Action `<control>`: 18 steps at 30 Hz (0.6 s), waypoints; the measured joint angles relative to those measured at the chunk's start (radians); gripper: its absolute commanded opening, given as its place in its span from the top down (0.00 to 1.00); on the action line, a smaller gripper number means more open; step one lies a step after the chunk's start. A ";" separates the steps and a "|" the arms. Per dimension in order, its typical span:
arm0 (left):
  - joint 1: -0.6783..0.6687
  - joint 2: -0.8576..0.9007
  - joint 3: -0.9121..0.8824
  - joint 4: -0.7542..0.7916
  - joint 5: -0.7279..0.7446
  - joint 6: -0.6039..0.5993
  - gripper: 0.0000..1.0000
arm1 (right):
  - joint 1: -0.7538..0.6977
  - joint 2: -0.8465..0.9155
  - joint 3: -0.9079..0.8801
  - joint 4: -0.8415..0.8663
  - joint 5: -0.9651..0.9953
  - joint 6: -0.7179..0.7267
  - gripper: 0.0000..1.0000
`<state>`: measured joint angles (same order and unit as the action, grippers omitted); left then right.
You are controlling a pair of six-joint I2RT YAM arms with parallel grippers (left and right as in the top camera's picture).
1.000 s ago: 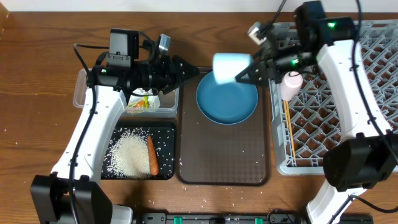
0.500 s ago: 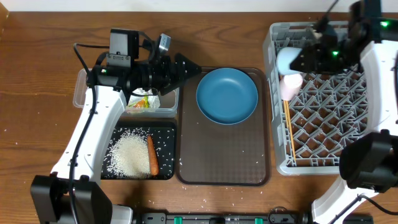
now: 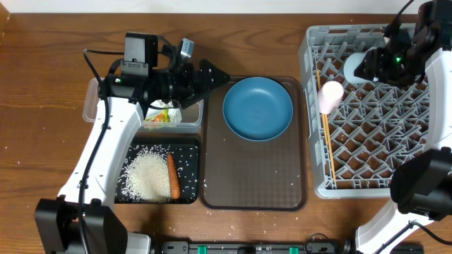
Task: Sort waste into correct bins and load items into the dishwasher rack
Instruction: 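Carry the light-blue cup into the far side of the dish rack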
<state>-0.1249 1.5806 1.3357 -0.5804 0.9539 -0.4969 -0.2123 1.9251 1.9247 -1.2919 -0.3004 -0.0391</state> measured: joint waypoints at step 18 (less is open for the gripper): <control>0.000 0.000 0.000 0.000 0.000 0.000 0.07 | 0.027 0.000 0.000 0.133 0.070 0.014 0.89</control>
<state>-0.1249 1.5806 1.3357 -0.5804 0.9539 -0.4969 -0.1848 1.9251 1.9247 -1.1591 -0.2306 -0.0250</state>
